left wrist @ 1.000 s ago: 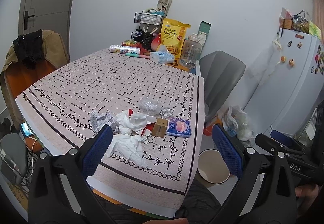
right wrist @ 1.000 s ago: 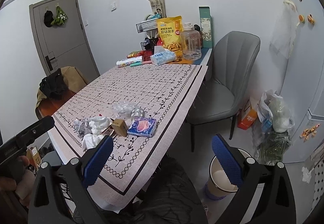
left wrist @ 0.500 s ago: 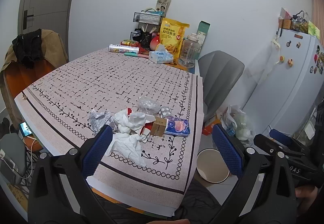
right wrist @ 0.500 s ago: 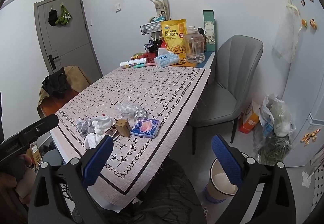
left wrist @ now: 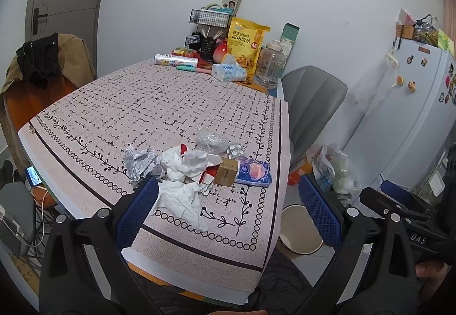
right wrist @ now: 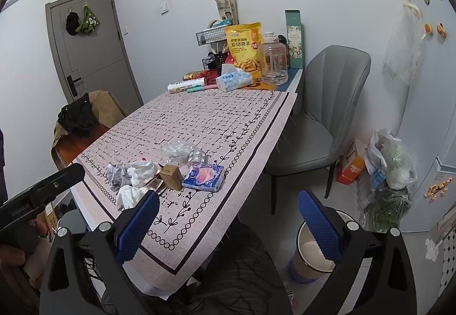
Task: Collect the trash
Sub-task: 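Grasp the white tissue with the left gripper while the right gripper grasps the wipe packet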
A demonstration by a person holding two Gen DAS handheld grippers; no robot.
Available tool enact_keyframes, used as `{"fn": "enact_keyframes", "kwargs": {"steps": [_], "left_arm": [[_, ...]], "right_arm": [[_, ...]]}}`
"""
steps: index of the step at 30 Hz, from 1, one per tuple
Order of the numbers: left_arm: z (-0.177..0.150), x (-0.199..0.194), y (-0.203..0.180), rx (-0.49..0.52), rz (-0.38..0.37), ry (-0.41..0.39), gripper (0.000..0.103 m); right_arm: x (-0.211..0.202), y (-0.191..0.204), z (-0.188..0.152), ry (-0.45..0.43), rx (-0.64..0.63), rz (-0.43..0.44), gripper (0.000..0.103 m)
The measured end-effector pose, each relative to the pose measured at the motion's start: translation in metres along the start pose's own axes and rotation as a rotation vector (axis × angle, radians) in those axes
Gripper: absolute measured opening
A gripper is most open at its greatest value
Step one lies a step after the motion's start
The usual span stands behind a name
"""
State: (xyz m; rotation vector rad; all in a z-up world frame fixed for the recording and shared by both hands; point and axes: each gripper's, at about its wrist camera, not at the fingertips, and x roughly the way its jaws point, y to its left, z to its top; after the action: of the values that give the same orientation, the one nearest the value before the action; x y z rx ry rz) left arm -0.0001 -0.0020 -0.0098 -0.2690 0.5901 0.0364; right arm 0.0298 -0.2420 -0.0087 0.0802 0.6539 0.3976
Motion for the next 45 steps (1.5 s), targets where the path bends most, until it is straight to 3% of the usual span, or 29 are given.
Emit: {"fn": "enact_keyframes", "kwargs": {"steps": [7, 16, 20, 26, 34, 36, 37, 38, 39, 43, 45], "left_arm": [[-0.008, 0.022, 0.015, -0.027, 0.017, 0.047, 0.097], [-0.031, 0.051, 0.067, -0.127, 0.059, 0.137, 0.096], [-0.041, 0.064, 0.086, -0.177, 0.061, 0.164, 0.091], [-0.044, 0.086, 0.097, -0.198, 0.071, 0.199, 0.085], [-0.046, 0.122, 0.087, -0.178, 0.047, 0.239, 0.085], [-0.045, 0.128, 0.080, -0.141, 0.060, 0.238, 0.071], [-0.043, 0.130, 0.078, -0.133, 0.066, 0.243, 0.057], [-0.042, 0.132, 0.078, -0.135, 0.048, 0.254, 0.032], [-0.042, 0.134, 0.079, -0.151, 0.020, 0.272, 0.024], [-0.042, 0.123, 0.082, -0.152, 0.038, 0.242, 0.019], [-0.041, 0.115, 0.084, -0.163, 0.039, 0.230, 0.019]], "right_arm": [[0.024, -0.005, -0.004, 0.050, 0.016, 0.049, 0.095], [0.074, 0.007, -0.010, 0.135, -0.018, 0.088, 0.095], [0.099, 0.017, -0.013, 0.187, -0.040, 0.108, 0.088], [0.128, 0.029, -0.016, 0.229, -0.059, 0.126, 0.086], [0.149, 0.027, -0.016, 0.241, -0.049, 0.126, 0.086], [0.151, 0.027, -0.012, 0.226, -0.056, 0.115, 0.086], [0.154, 0.028, -0.010, 0.217, -0.066, 0.105, 0.086], [0.157, 0.029, -0.008, 0.215, -0.073, 0.099, 0.086], [0.161, 0.030, -0.007, 0.216, -0.084, 0.096, 0.086], [0.184, 0.038, -0.002, 0.234, -0.175, 0.079, 0.087], [0.196, 0.044, 0.000, 0.235, -0.263, 0.067, 0.093]]}}
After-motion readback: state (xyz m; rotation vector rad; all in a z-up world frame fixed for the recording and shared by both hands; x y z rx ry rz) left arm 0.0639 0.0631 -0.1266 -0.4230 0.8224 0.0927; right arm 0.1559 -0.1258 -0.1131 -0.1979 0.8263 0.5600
